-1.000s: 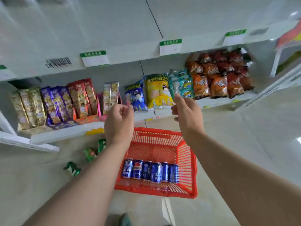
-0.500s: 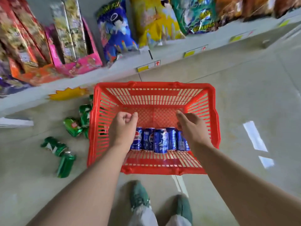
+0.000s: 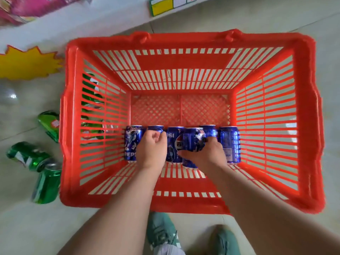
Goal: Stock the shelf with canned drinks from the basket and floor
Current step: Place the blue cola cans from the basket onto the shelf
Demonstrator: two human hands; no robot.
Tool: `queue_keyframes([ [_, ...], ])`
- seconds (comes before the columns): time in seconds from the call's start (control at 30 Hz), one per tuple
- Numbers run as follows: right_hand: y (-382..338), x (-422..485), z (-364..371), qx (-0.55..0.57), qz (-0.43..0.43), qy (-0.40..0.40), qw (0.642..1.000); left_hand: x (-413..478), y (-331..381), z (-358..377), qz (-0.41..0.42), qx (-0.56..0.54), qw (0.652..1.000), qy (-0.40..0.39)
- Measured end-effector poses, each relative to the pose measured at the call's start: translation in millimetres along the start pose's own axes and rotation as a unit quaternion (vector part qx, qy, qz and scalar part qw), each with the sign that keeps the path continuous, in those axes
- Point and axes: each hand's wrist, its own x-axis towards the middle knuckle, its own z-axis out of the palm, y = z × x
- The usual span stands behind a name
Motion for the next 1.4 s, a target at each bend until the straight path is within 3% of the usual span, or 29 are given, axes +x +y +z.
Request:
queue_keyframes([
  [0.17,-9.3,10.7,6.2,-0.052,0.030,0.020,0.998,10.8,-5.5,10.5,-0.008,0.067,0.997,-0.045],
  [0.37,-2.7,21.0,-28.8,0.059,0.044,0.035,0.997,14.4,9.1,46.0,-0.020,0.112,0.988,-0.107],
  [0.57,9.5,28.4,-59.8,0.101,0.033,0.029,0.994,17.2,17.3,76.1,-0.031,0.177,0.979,-0.097],
  [0.77,20.7,13.1,-68.2,0.170,0.024,-0.001,0.985,8.5,26.7,65.7,-0.082,0.130,0.985,-0.072],
  [1.03,-8.9,-38.1,-94.7,0.215,-0.034,0.019,0.976,-36.3,40.6,-8.1,-0.056,0.041,0.996,-0.049],
  [1.4,-109.9,-175.3,-187.5,0.200,-0.139,0.042,0.969,-127.8,121.8,-191.7,0.030,-0.049,0.998,0.018],
])
